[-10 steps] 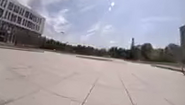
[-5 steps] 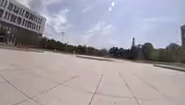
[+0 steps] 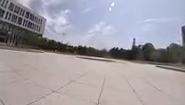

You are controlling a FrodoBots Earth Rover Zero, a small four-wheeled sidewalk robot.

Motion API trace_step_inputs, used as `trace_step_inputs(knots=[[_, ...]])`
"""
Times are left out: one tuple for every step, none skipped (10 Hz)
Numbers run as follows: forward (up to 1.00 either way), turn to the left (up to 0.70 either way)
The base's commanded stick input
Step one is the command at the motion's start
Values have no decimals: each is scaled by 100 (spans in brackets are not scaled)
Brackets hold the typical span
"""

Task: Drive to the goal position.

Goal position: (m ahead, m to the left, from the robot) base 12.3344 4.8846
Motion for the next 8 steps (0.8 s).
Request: trace_step_inputs(knots=[[70, 0], [70, 0], [70, 0], [70, 0], [70, 0], [70, 0], [70, 0], [70, 0]])
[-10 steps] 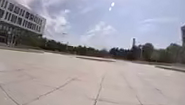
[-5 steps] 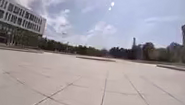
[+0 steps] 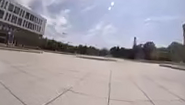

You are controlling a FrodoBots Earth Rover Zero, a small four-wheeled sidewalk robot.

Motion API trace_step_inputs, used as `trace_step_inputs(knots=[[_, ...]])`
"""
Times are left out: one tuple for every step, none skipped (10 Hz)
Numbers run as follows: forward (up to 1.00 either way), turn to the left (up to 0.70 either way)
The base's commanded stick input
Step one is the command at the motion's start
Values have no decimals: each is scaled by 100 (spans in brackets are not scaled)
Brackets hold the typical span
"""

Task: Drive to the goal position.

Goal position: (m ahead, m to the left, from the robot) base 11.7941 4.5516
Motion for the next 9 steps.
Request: trace_step_inputs(knots=[[70, 0], [70, 0], [70, 0], [70, 0], [70, 0], [70, 0], [70, 0], [70, 0], [70, 0]])
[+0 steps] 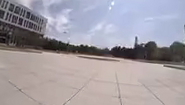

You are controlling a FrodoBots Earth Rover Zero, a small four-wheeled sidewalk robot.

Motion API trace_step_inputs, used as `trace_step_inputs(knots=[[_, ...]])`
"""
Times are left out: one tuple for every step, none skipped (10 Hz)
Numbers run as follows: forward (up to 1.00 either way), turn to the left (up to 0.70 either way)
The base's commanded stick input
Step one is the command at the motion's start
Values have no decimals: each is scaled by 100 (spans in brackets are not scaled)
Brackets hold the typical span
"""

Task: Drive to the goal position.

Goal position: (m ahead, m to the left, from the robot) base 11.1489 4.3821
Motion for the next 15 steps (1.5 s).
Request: trace_step_inputs(knots=[[70, 0], [70, 0], [70, 0], [70, 0], [70, 0], [70, 0], [70, 0], [70, 0], [70, 0], [70, 0], [70, 0], [70, 0], [70, 0], [70, 0], [70, 0]])
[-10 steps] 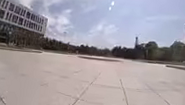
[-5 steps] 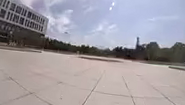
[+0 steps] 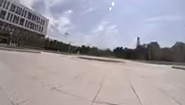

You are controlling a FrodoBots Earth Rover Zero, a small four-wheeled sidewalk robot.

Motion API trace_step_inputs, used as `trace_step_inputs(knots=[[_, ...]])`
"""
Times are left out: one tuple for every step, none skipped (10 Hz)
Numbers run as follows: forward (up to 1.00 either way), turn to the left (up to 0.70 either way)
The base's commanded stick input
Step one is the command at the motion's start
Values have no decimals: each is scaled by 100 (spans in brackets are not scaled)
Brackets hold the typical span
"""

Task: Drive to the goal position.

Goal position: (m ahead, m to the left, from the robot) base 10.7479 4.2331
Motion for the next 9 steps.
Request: trace_step_inputs(knots=[[70, 0], [70, 0], [70, -13], [70, -18], [70, -14], [70, 0], [70, 0], [70, 0], [70, 0]])
